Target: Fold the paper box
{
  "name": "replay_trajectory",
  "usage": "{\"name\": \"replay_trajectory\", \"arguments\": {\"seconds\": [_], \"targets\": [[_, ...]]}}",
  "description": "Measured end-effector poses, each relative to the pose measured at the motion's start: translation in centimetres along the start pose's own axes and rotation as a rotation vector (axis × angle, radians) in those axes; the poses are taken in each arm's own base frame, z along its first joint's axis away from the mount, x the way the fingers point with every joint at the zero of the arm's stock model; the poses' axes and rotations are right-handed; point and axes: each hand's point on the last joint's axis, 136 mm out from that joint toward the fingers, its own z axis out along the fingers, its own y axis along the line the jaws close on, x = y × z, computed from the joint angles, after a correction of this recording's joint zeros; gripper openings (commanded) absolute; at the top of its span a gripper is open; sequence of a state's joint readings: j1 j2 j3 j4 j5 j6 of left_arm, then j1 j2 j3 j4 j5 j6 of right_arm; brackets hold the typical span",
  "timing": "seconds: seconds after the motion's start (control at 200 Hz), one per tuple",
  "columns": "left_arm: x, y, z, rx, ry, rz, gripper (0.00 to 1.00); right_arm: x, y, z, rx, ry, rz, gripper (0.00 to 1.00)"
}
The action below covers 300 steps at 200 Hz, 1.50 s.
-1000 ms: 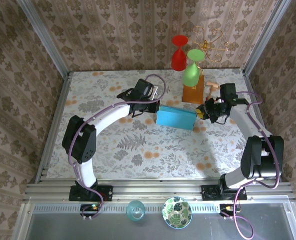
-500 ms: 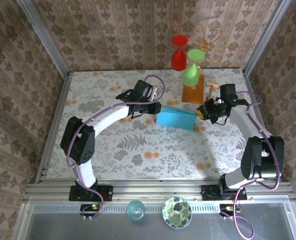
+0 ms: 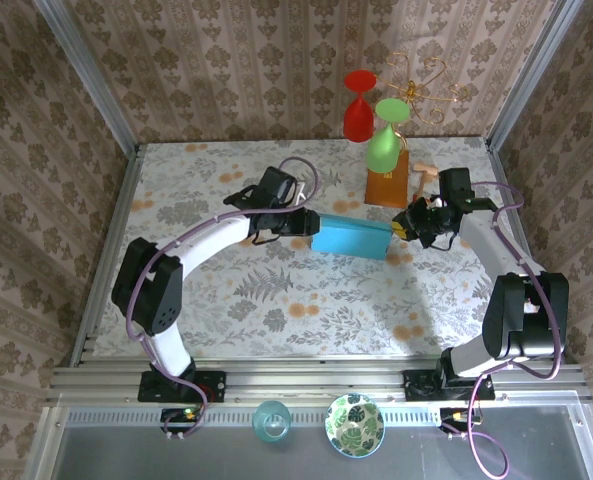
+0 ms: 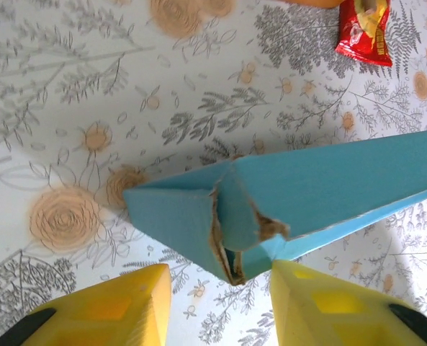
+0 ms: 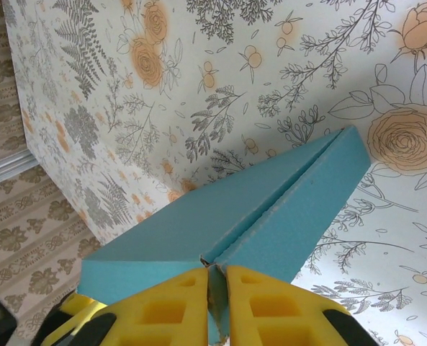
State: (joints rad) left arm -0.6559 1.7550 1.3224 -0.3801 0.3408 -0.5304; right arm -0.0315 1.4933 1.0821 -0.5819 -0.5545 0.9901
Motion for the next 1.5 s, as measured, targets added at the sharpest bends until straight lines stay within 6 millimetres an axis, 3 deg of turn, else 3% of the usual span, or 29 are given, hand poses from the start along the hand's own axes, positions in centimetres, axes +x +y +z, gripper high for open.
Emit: {"name": "replay_trajectory", "arguments": {"seconds": [0.095,0.14,0.325,0.54,0.72,1.145,1.5], "targets": [[-0.1,0.2,-0.2,0.011,-0.001,-0.032,0.43,0.1,0.0,0.0,0.001,0.002,-0.003,0.14],[0.1,0.4,-0.2,0.012,0.003,-0.048,0.51,0.1,0.0,0.1,0.001,0.002,-0.003,0.14],[0.7,0.8,-0.3,0.024,0.012,-0.104,0.52,0.1,0.0,0.1,0.002,0.001,-0.003,0.13],[-1.0,-0.4,-2.8,0.097,-0.064,-0.168,0.52,0.1,0.1,0.1,0.006,-0.001,-0.006,0.13],[-3.1,-0.3,-4.4,0.152,-0.133,-0.250,0.52,0.3,0.0,0.1,0.010,0.003,-0.005,0.13],[-3.4,1.2,-0.2,0.174,-0.068,-0.372,0.51,0.3,0.0,0.1,0.019,0.001,-0.006,0.13],[-4.2,0.5,-0.2,0.217,-0.086,-0.377,0.44,0.2,0.0,0.1,0.022,-0.001,-0.004,0.13]]}}
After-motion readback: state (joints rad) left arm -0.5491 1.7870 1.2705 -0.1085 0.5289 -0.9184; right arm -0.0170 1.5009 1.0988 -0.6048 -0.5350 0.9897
